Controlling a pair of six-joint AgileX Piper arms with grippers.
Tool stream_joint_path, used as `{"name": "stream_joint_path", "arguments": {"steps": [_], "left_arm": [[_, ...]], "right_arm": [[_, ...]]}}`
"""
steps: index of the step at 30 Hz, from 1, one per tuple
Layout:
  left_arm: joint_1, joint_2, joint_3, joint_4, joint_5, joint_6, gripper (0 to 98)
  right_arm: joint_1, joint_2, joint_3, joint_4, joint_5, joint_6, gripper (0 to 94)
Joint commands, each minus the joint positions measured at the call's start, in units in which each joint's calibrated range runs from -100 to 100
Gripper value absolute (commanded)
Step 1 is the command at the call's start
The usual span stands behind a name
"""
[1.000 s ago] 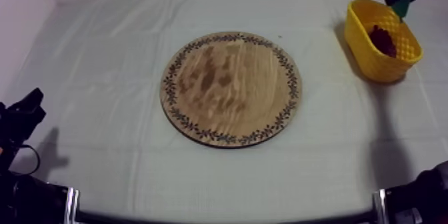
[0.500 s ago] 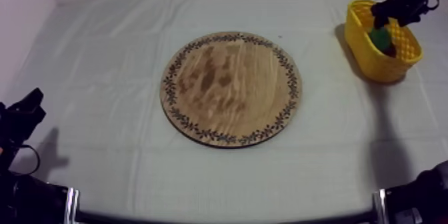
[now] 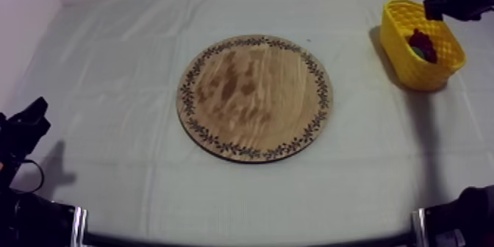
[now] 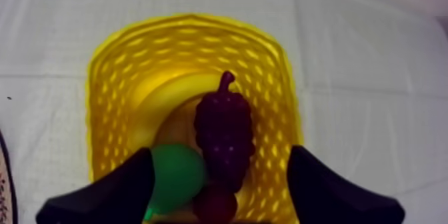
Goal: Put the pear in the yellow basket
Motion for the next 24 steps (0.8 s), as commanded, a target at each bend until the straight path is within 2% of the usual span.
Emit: {"name": "stream_joint_path", "arguments": {"steps": [1,5,11,16,24], "left_arm": [[0.01,0.0,0.0,-0.02,-0.01,-0.01,0.1],[0.01,0.0,0.0,-0.02,-0.01,-0.01,0.1],[0.01,0.0,0.0,-0.02,-0.01,-0.01,0.1],[0.01,0.0,0.0,-0.02,-0.01,-0.01,0.1],[0.01,0.0,0.0,-0.02,-0.01,-0.01,0.1]], "right_arm": [[-0.01,-10.57,6.46,-0.88,-3.52,1.35,54.5],[-0.63,-22.76,16.32,-2.76,-7.34,3.6,52.9],[-2.4,-41.16,30.77,-7.52,-10.06,7.69,46.8],[-4.7,-55.26,40.09,-10.58,-7.13,10.59,43.4],[-7.06,-74.74,53.82,-12.82,-3.12,12.36,32.4]]}}
